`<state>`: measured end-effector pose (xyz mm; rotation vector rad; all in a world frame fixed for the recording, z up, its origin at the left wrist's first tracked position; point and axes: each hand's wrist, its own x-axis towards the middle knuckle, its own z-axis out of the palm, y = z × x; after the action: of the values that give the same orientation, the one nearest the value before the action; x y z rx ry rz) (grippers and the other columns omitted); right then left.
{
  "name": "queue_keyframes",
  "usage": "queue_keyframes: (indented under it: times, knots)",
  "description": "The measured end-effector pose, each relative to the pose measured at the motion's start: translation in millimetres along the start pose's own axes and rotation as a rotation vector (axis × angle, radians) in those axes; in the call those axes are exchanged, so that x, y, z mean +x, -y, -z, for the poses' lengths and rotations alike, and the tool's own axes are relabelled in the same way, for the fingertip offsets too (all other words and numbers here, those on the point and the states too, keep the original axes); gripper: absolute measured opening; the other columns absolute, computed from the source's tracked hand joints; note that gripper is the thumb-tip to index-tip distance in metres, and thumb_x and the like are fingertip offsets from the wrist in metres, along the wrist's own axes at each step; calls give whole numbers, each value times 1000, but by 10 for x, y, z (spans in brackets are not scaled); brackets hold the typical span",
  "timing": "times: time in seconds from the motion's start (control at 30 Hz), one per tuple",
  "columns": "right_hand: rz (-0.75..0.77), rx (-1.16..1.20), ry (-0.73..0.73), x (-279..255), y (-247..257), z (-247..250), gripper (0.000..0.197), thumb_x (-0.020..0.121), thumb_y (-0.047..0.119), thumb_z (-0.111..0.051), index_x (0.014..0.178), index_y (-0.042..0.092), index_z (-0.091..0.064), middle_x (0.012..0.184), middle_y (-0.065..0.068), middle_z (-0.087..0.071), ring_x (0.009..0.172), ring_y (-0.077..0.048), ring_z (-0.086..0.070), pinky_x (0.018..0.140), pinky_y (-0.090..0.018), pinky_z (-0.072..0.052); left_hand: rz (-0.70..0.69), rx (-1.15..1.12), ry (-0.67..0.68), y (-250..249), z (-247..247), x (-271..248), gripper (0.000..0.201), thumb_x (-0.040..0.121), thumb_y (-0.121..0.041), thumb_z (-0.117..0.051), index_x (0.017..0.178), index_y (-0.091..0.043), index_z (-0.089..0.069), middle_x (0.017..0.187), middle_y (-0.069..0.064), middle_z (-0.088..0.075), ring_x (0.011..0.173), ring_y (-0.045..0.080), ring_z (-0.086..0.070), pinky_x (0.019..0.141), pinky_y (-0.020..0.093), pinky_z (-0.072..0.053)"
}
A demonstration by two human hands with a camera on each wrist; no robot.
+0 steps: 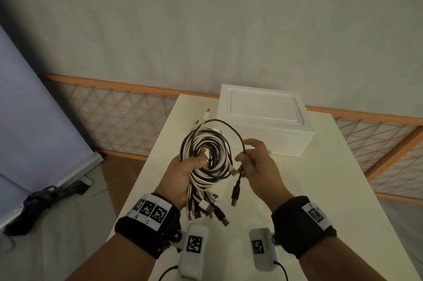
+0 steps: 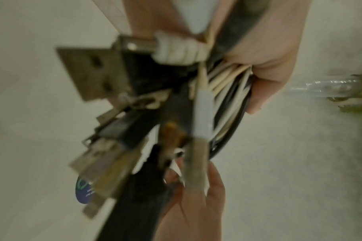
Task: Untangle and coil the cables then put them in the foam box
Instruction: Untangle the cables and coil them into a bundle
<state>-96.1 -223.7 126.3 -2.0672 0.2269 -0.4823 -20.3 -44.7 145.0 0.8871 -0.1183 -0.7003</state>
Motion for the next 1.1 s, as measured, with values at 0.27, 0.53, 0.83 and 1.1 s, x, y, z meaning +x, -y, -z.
queue_keyframes:
  times: [0.27, 0.53, 0.83, 1.1]
  knots:
    - [369, -357, -38, -76, -37, 3, 20, 84, 14, -68, 104, 20, -67, 99, 14, -57, 87, 1, -56, 80, -13, -48, 43, -47, -167, -3, 59, 54, 14, 86, 1, -51, 76, -1, -61, 77, 12, -67, 68, 22, -71, 55, 30, -56]
    - [594, -583, 192, -146, -70, -14, 20, 86, 18, -53, 92, 16, -72, 97, -1, -69, 92, -14, -62, 83, -27, -52, 34, -78, -189, -9, 127, 102, 8, 70, -7, -67, 76, -4, -70, 83, 16, -69, 86, 35, -66, 78, 43, -54]
    - [603, -520, 86, -195, 205, -282, 15, 85, 24, -55, 80, 16, -67, 67, 1, -63, 56, -18, -58, 48, -29, -49, -145, -15, -99, 219, -24, 25, 12, 78, -4, -62, 90, -2, -61, 73, 12, -63, 71, 27, -64, 62, 34, -56]
    - [39, -126, 87, -216, 340, -332, 6, 80, 17, -70, 74, 15, -67, 65, -1, -64, 61, -15, -56, 56, -31, -48, -197, 47, 200, 232, 60, 95, 64, 36, -29, -97, 89, -9, -68, 81, 9, -67, 75, 22, -66, 66, 31, -55]
